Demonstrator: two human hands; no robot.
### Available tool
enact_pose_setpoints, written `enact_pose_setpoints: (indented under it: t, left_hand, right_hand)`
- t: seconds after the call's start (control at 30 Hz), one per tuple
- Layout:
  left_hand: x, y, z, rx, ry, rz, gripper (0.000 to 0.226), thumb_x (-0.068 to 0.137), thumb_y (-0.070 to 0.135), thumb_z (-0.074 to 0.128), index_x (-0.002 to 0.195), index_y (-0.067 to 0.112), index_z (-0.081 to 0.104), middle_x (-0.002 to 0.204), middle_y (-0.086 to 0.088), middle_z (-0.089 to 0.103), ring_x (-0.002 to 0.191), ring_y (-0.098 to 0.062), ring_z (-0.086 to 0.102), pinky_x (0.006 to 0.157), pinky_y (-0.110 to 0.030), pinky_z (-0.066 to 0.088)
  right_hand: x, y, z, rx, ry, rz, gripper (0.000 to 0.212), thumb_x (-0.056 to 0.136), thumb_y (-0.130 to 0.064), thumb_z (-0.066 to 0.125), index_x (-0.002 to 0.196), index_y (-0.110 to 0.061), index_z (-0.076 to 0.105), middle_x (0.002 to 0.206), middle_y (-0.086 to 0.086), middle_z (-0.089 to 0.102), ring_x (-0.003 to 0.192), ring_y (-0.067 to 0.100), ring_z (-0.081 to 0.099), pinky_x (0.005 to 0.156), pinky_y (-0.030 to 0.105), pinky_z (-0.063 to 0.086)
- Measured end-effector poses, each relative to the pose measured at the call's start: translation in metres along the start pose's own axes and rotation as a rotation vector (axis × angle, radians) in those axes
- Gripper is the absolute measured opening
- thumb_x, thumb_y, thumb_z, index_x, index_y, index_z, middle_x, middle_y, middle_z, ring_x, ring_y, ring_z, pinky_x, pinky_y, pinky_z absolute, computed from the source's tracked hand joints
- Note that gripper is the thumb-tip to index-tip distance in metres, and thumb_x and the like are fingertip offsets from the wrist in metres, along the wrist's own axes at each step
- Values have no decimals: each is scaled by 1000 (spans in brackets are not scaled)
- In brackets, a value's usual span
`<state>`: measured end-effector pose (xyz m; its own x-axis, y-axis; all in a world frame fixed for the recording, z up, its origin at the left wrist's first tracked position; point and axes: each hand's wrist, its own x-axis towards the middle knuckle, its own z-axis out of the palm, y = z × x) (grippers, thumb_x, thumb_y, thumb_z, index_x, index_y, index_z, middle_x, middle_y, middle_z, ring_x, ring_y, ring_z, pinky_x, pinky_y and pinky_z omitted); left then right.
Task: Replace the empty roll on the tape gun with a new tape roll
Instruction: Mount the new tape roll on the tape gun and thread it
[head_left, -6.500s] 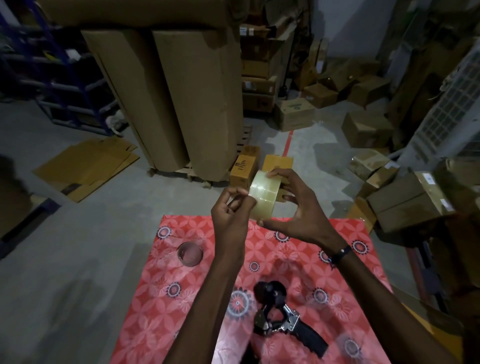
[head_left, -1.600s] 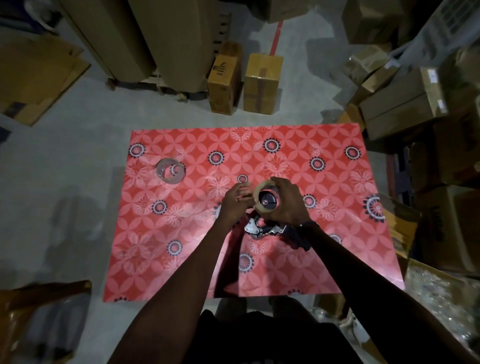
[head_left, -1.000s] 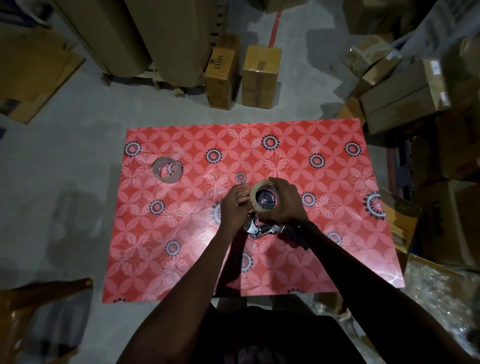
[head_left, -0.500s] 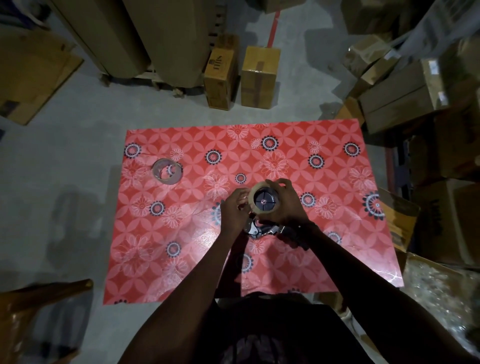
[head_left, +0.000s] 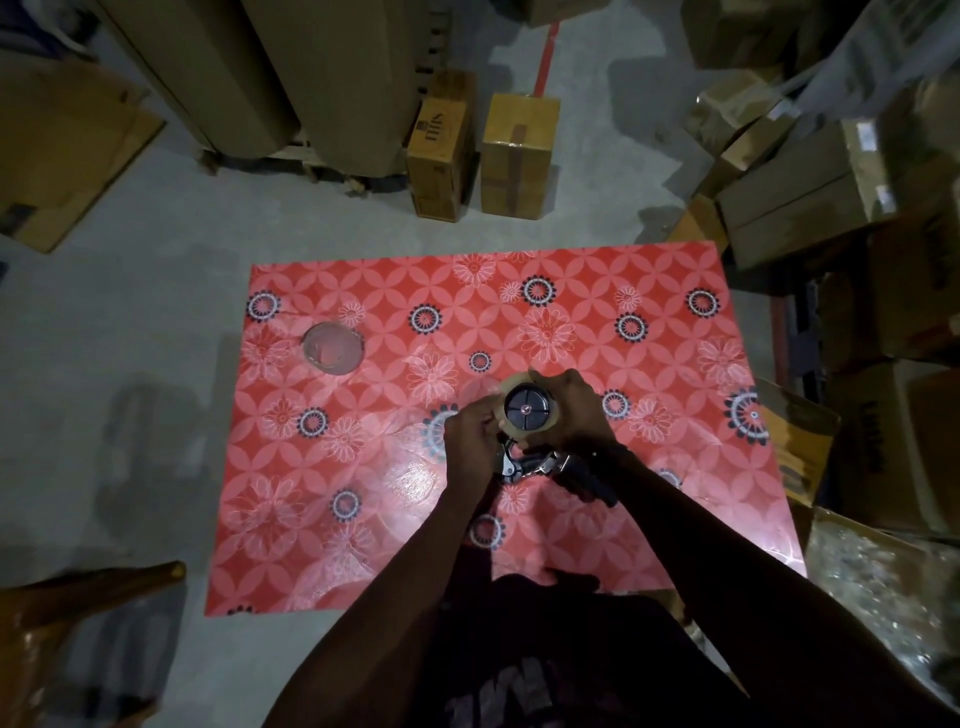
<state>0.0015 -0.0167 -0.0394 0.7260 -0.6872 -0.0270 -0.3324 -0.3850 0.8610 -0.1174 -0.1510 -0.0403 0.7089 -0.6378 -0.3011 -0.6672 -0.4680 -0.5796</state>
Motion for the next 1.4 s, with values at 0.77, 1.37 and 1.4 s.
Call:
enact_pose_setpoints:
  t: [0.77, 1.37, 1.4]
  left_hand:
    - [9, -18, 15, 137, -6, 24, 42, 73, -9, 51, 92, 12, 83, 87, -9, 81, 79, -17, 73, 74, -30, 58]
    - [10, -27, 23, 227, -51, -2, 36, 84, 9, 48, 87, 27, 79, 72, 3, 72, 75, -5, 65, 66, -30, 51]
    - [9, -28, 22, 223, -73, 2, 40, 83, 1, 50, 94, 24, 81, 80, 1, 77, 79, -8, 69, 70, -30, 54]
  right_hand:
    - [7, 9, 12, -13, 69, -13, 117, 38, -74, 74, 142, -22, 63, 109, 20, 68, 97, 37, 68, 78, 39, 56]
    - [9, 20, 14, 7, 40, -36, 117, 47, -43, 103, 152, -21, 55, 115, 15, 58, 104, 32, 60, 78, 28, 38]
    - [8, 20, 15, 22, 27, -46, 118, 49, -41, 103, 154, -19, 52, 116, 15, 57, 107, 31, 59, 79, 27, 40]
